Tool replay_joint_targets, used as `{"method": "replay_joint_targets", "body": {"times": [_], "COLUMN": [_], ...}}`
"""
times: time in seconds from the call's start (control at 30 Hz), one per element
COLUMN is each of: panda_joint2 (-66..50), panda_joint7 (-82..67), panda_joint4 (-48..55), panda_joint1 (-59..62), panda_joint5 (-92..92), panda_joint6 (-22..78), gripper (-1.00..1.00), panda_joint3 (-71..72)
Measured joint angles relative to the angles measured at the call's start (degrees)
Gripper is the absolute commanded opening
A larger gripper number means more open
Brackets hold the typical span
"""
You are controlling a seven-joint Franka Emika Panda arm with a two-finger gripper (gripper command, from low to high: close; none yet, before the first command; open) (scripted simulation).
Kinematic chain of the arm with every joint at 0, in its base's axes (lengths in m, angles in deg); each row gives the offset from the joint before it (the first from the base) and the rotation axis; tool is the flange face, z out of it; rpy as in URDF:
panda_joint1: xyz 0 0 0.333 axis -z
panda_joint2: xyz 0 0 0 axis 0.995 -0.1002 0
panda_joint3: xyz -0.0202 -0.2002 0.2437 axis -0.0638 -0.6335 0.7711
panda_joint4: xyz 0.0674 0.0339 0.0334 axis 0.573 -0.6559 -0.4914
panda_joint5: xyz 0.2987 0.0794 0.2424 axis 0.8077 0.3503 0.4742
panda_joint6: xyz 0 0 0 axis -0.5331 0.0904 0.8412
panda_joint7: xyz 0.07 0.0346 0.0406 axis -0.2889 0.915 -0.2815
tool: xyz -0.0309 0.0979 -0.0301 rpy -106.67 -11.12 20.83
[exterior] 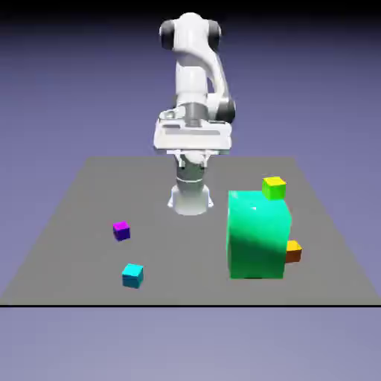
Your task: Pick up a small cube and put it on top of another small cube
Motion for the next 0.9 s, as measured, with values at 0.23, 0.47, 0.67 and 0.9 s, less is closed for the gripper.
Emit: {"method": "replay_joint_targets", "body": {"times": [0.23, 0.47, 0.67, 0.9], "panda_joint2": [-14.45, -28.91, -38.04, -48.81], "panda_joint7": [-12.83, -25.66, -27.30, -25.64], "panda_joint4": [0.19, 0.38, 1.05, 2.13], "panda_joint1": [3.18, 6.59, 8.10, 10.01], "panda_joint5": [-16.81, -33.62, -37.57, -38.51], "panda_joint6": [11.35, 22.71, 19.25, 9.30], "gripper": [0.00, 0.00, 0.00, -1.00], "panda_joint3": [-14.54, -29.07, -31.80, -31.46]}}
